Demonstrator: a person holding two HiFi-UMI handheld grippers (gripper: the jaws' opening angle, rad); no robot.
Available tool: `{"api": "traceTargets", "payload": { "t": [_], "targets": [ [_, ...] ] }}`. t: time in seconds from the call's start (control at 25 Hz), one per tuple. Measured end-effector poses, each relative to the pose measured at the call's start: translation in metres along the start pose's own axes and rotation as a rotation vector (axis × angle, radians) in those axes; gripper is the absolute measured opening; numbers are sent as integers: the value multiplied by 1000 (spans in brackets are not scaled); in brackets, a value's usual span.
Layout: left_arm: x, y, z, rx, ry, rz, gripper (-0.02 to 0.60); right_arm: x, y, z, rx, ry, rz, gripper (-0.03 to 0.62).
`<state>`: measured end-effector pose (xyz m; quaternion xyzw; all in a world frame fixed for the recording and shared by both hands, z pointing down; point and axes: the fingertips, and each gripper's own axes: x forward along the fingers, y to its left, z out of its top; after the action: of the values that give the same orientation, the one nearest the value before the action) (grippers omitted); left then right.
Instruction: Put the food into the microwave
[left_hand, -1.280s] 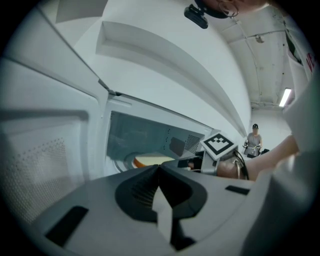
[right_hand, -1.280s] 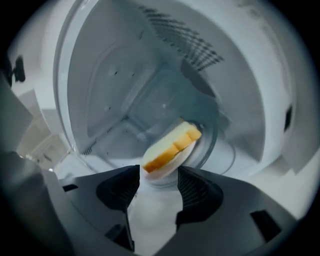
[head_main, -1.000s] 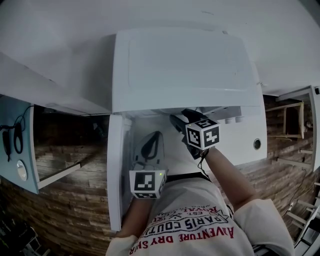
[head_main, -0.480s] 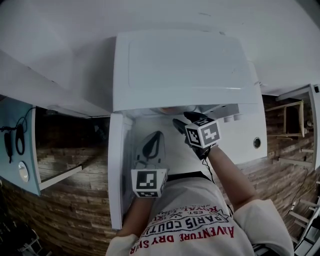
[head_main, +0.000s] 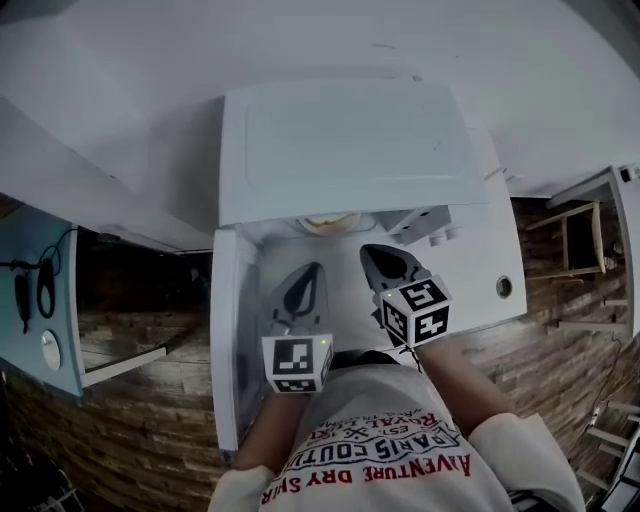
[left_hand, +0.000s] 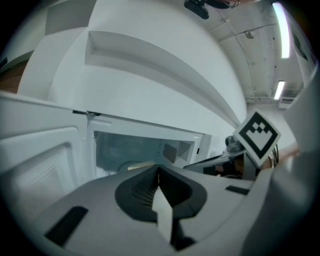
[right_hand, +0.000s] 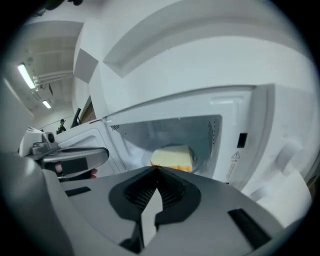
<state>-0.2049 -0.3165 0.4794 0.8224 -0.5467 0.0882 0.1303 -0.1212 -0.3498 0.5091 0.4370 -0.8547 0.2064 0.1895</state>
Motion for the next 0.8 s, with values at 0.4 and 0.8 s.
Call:
{"api": "traceTargets", "payload": {
  "t": [0.4,0.8],
  "targets": [
    [-45,-66,50,60,-86,2,6,-109,23,35,-47,-241,60,12],
    [-128,-162,45,71,-155,63,6,-231,33,7,-107,-340,85,12]
  ]
}}
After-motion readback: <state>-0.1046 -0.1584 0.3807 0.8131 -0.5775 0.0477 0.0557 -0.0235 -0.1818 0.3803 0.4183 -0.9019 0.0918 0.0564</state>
